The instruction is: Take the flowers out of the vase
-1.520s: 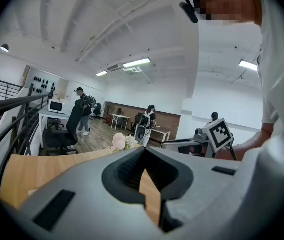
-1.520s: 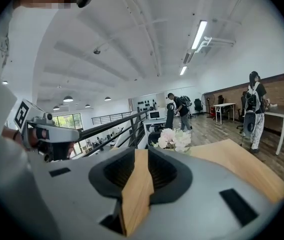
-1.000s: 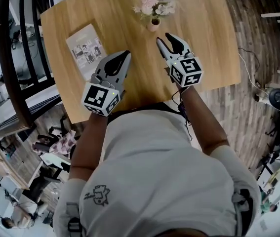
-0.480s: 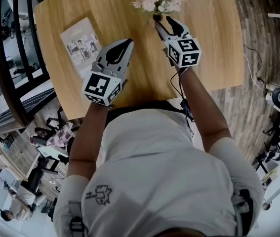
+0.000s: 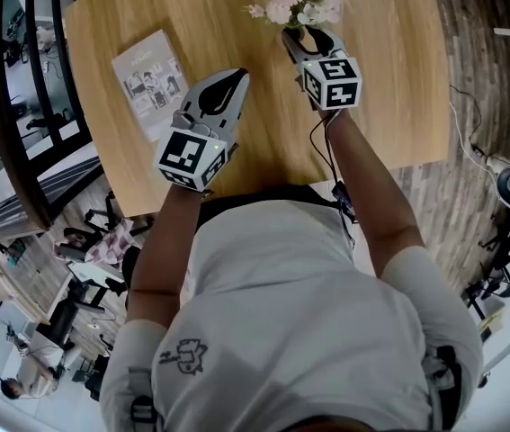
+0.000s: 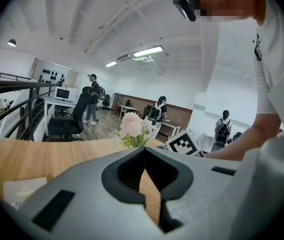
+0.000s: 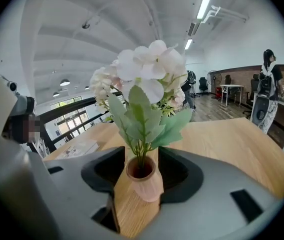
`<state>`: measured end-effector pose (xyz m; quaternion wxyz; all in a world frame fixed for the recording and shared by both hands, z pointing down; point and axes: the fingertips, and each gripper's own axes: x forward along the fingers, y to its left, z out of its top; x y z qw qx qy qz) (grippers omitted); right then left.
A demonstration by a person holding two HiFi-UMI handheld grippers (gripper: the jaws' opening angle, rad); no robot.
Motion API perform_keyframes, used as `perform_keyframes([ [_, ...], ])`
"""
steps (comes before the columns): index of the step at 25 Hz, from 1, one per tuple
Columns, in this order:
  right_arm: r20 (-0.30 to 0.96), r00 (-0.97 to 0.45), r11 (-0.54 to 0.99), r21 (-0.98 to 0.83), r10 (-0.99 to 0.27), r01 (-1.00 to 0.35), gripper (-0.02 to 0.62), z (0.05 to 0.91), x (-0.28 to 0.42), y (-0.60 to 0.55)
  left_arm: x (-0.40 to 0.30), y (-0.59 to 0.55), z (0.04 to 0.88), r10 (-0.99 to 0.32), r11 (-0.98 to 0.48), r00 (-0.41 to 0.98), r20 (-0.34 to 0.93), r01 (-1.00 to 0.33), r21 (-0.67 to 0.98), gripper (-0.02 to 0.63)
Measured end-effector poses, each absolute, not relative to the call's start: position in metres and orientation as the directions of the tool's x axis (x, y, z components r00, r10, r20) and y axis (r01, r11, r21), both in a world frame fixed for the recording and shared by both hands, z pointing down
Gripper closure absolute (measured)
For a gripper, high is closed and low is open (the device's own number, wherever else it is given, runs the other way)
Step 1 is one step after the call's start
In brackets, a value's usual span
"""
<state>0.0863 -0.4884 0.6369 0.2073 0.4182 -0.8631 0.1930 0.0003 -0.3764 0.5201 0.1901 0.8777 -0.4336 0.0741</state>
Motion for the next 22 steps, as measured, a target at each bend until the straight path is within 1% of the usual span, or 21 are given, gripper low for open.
perform_keyframes([
  [4,0.515,-0.567,0.575,-0.164,-0.642,-0.801,0.391,0.64,0.08,-0.489,-0.006,-0.371,0.526,-0.734,-0.543,0.608,0.302,-0.793,0.276,0.601],
  [9,0.51,-0.571,0.596,-0.134,-0.644,-0.792,0.47,0.634,0.082,-0.492,-0.002,-0.372,0.526,-0.735,-0.533,0.604,0.31,-0.796,0.287,0.601],
  [14,0.505,-0.561,0.6,-0.103,-0.656,-0.794,0.528,0.633,0.078,-0.49,-0.009,-0.37,0.531,-0.739,-0.521,0.599,0.31,-0.799,0.3,0.601],
  [22,0.462,-0.559,0.591,-0.089,-0.688,-0.802,0.538,0.609,0.081,-0.486,-0.012,-0.366,0.517,-0.742,-0.535,0.603,0.293,-0.796,0.283,0.601],
])
